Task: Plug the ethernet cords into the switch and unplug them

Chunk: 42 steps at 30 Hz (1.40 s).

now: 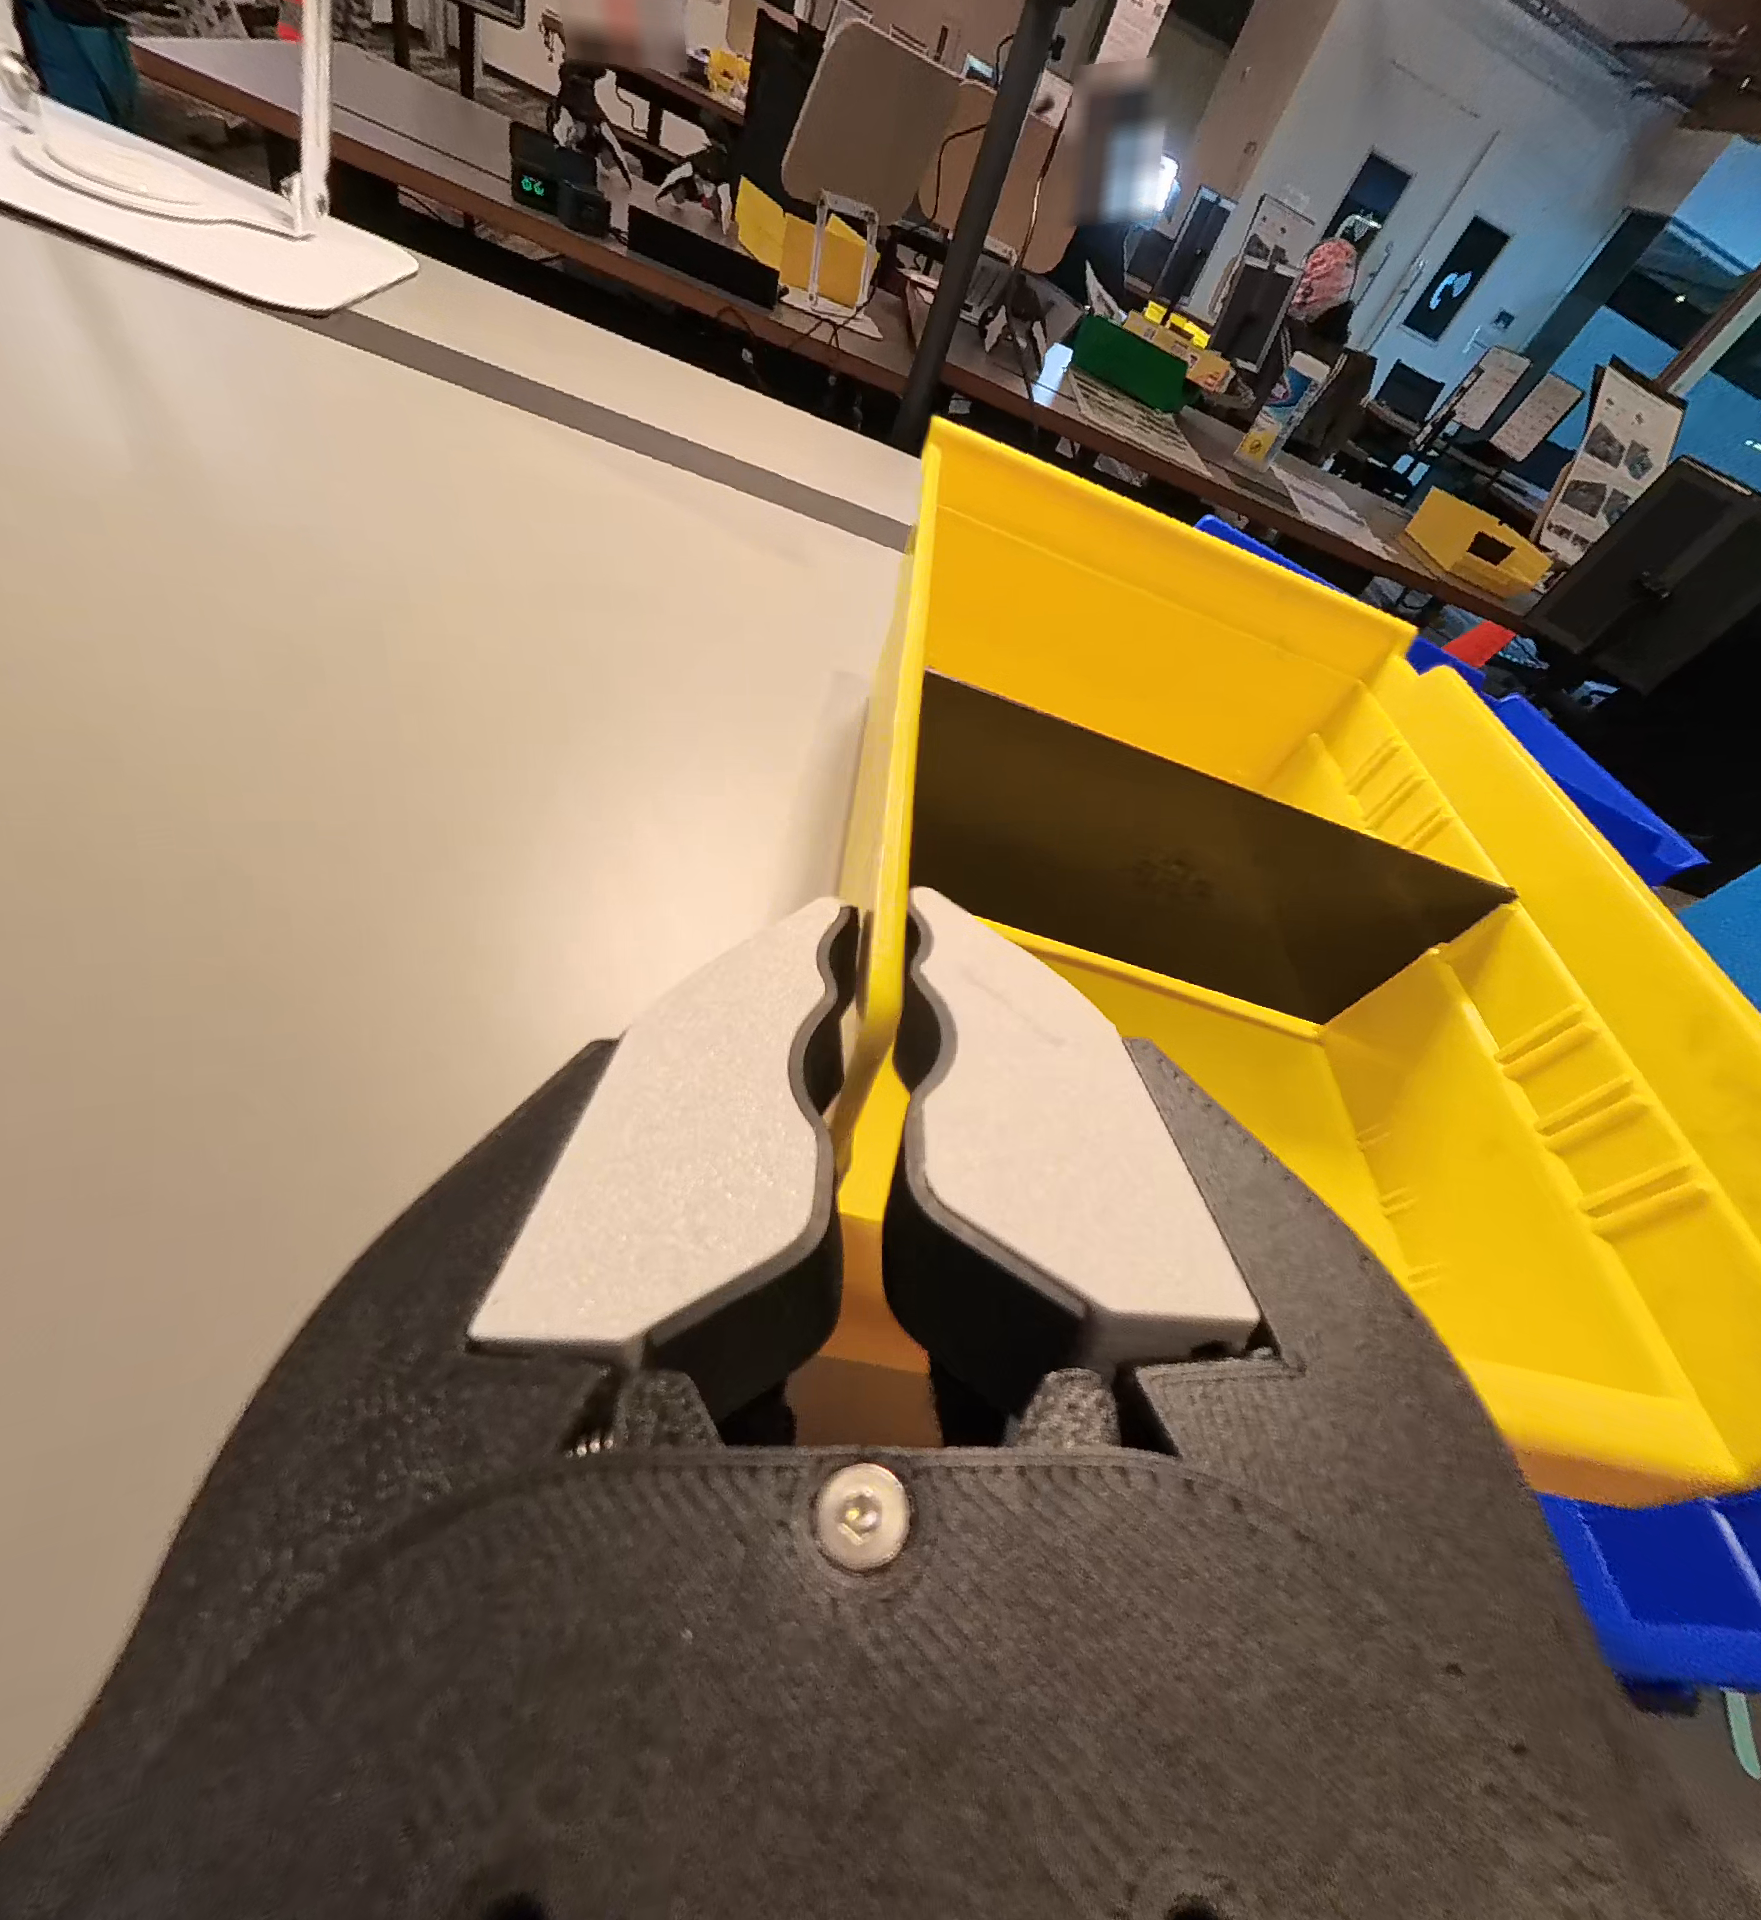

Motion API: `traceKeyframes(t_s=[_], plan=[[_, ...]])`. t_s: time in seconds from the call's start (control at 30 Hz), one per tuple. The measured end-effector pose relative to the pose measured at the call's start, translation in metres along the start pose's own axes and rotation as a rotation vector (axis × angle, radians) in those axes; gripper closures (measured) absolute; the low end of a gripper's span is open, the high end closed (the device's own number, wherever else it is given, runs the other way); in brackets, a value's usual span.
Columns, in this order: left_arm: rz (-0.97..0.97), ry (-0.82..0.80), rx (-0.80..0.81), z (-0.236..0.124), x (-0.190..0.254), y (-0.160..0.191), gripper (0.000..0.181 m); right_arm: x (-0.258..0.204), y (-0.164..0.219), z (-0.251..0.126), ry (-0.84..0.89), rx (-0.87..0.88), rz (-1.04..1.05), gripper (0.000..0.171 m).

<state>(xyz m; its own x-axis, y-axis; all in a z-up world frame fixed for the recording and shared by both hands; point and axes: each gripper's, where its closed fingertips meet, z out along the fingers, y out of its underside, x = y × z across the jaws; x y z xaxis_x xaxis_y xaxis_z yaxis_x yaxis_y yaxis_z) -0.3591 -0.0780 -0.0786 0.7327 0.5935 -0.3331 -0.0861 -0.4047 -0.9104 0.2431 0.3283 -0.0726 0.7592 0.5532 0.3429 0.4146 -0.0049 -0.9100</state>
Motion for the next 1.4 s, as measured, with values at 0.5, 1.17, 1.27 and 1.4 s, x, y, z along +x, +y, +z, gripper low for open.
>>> traceKeyframes(t_s=[0.5, 1.17, 1.27, 1.4], plan=[[-0.166, 0.099, 0.385, -0.047, 0.009, -0.046, 0.146, -0.091, -0.076, -0.06, -0.338, 0.169, 0.031, 0.139], [-0.476, 0.017, 0.345, -0.058, -0.066, -0.044, 0.139, -0.178, -0.038, -0.024, -0.525, -0.009, -0.015, 0.133], [-0.415, -0.02, 0.282, -0.052, -0.09, -0.055, 0.139, -0.177, -0.038, -0.023, -0.533, -0.012, -0.003, 0.132], [-0.132, 0.085, 0.103, -0.02, -0.078, -0.064, 0.131, -0.179, -0.037, -0.023, -0.535, -0.019, -0.013, 0.131]])
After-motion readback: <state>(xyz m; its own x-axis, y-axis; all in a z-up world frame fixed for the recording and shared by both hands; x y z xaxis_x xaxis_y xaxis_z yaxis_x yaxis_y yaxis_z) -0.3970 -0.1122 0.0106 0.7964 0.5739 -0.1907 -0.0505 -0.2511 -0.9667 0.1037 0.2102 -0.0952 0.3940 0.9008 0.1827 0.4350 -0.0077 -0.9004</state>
